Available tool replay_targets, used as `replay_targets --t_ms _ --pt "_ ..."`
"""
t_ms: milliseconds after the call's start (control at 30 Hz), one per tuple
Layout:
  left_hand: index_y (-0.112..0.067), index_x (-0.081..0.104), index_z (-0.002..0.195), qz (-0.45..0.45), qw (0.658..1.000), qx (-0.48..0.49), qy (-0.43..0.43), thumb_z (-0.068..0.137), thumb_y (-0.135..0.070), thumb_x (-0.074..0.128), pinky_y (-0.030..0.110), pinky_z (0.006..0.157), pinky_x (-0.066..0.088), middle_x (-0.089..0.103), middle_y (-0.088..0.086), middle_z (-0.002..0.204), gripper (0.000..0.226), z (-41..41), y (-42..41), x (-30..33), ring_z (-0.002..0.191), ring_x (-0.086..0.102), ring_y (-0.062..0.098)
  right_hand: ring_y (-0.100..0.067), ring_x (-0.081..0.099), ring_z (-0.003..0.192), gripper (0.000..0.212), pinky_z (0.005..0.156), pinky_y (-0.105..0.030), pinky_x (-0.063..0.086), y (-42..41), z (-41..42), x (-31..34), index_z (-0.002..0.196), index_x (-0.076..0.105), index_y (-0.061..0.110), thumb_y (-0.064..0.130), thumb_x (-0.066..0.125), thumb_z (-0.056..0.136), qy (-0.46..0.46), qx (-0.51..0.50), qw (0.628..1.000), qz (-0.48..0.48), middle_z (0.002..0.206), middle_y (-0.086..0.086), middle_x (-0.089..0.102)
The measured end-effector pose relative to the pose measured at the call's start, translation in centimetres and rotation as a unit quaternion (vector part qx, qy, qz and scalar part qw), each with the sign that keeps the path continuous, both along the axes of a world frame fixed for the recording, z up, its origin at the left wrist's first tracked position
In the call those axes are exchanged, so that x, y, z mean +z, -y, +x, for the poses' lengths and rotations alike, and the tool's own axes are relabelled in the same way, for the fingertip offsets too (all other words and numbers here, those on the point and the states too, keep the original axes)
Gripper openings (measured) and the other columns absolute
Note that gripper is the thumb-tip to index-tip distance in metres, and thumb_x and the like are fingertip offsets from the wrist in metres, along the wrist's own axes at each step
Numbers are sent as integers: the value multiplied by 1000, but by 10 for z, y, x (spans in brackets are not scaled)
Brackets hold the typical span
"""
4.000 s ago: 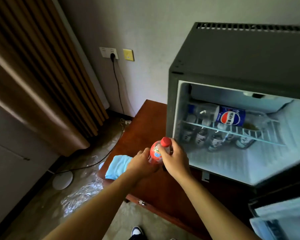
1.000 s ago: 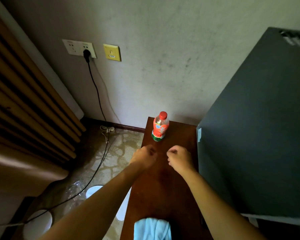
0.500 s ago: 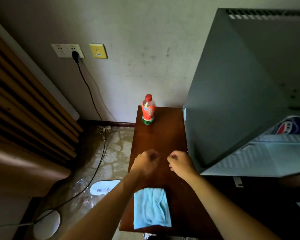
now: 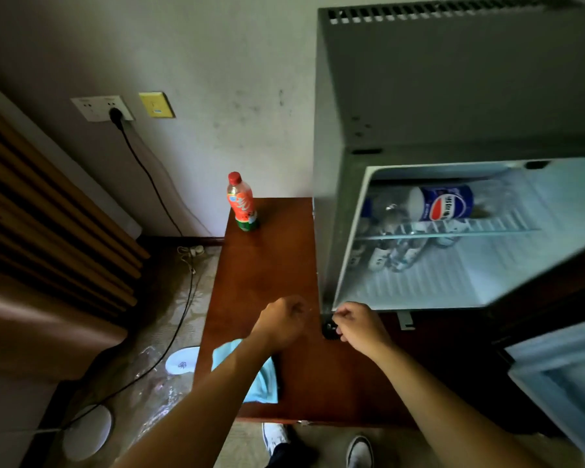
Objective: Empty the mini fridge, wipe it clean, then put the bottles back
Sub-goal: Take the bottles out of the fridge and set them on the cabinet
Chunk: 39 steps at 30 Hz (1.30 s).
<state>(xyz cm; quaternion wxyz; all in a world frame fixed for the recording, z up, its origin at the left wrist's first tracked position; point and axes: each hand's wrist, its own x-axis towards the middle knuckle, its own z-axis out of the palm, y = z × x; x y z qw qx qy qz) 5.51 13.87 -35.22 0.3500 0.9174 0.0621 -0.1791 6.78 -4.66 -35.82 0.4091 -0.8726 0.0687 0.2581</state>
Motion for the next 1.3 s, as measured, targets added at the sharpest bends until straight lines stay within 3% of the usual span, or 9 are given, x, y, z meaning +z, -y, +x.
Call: replay_targets --t_ms 200,400,500,567,667,833,1133,1233,1300 --pt "-27 70 108 -6 1000 -7 0 93 -30 57 28 82 49 73 -2 111 20 -2 64 11 103 67 19 -19 67 76 11 75 -41 58 62 5 9 84 62 28 22 54 90 52 -55 997 -4 82 2 68" --pt "-35 65 110 -14 1000 2 22 91 -34 58 24 75 44 63 -17 91 21 18 124 32 95 64 14 -19 64 79 8 67 -32 52 110 33 38 99 58 24 21 55 92 119 -122 985 5 96 2 66" --pt "-35 63 112 -17 999 -4 38 91 -34 57 18 65 42 64 -17 93 22 33 148 41 85 62 10 -17 58 80 27 63 -28 40 129 52 50 117 51 26 21 56 91 144 -139 980 15 105 -1 64" --pt "-36 62 112 -22 999 -3 46 92 -34 56 13 58 40 64 -18 90 21 42 159 47 80 62 8 -19 59 88 44 69 -29 43 138 67 54 133 43 26 21 57 92 163 -136 977 23 116 -3 62" --pt "-35 62 114 -18 999 -5 44 92 -34 56 20 66 43 63 -21 88 23 54 169 53 85 61 10 -28 59 106 60 83 -37 50 142 86 55 145 32 23 24 58 92 184 -114 976 -22 133 -6 53" --pt "-33 59 124 33 997 -48 53 94 -32 55 31 91 52 67 -7 116 30 60 178 56 104 64 16 -36 38 132 65 88 -43 51 138 97 43 149 26 24 30 58 93 255 13 954 -155 152 -13 31" --pt "-33 61 122 54 997 -43 47 95 -33 56 30 93 50 66 -7 118 28 65 171 50 107 63 17 -29 63 89 26 65 -33 48 130 114 37 116 50 13 31 52 97 266 24 951 -152 99 -9 60" --pt "-33 62 120 51 997 -36 48 94 -33 57 27 91 48 66 -7 118 27 64 168 48 107 63 16 -31 65 88 29 63 -33 49 134 106 30 123 49 13 29 51 98 306 19 939 -157 103 -11 65" --pt "-32 63 120 49 997 -42 50 93 -32 57 28 92 50 67 -6 118 27 61 168 47 106 63 16 -32 66 93 42 66 -33 51 137 98 26 136 45 17 29 54 97 334 5 934 -127 123 -13 62"
